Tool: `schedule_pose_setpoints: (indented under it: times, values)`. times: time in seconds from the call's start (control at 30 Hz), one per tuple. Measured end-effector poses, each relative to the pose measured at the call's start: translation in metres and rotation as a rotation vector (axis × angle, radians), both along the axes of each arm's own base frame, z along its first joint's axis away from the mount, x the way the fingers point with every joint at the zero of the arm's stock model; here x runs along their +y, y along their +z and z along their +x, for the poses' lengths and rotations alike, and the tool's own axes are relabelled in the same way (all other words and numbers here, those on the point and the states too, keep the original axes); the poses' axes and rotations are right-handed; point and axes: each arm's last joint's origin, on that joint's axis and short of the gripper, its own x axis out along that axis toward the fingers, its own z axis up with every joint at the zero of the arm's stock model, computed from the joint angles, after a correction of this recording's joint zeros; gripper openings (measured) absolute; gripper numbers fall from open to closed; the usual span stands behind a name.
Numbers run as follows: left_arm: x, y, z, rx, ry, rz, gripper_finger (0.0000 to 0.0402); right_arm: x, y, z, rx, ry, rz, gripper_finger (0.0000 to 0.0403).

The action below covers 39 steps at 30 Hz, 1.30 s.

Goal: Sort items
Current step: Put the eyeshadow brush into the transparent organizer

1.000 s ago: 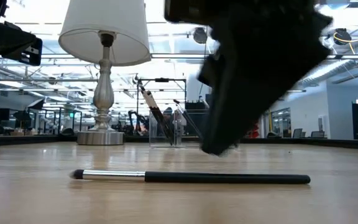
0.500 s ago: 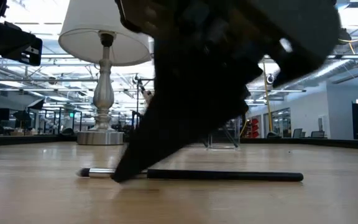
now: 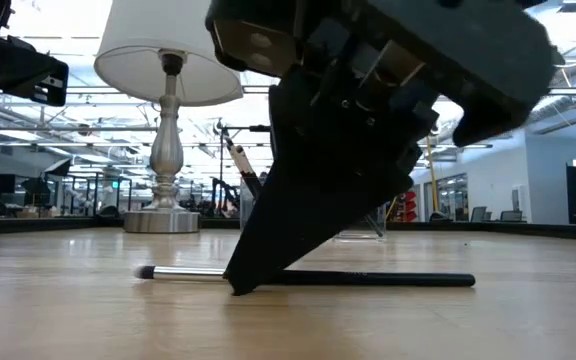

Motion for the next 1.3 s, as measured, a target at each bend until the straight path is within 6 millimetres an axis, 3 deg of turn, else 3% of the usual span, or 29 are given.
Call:
schedule_pose_setpoints:
  times: [0.2,0.47,0.7,0.8,1.1,1.3]
  values:
    - [0.000,0.000,0.000,-0.001,0.000,0.003,0.0033,-0.011,-0.012,-0.006,0.072,-0.046,0.051,0.0014]
    - [0.000,0.000,0.000,-0.001,0.000,0.004,0.0033,-0.014,-0.010,0.002,0.028,-0.047,0.121,0.0004]
    - [0.000,0.000,0.000,0.000,0.001,0.002,0.0033,-0.006,0.035,0.004,-0.168,0.043,0.070,0.0001]
    - [0.000,0.000,0.000,0.000,0.000,0.002,0.0033,-0.004,0.068,0.004,-0.292,0.053,0.056,0.0001]
    - [0.000,0.000,0.000,0.001,-0.001,-0.005,0.0033,0.008,0.133,-0.017,-0.509,0.090,-0.031,0.0000]
    - [0.000,0.000,0.000,0.002,-0.002,-0.006,0.0033,0.004,0.153,-0.032,-0.635,0.123,-0.096,0.0000]
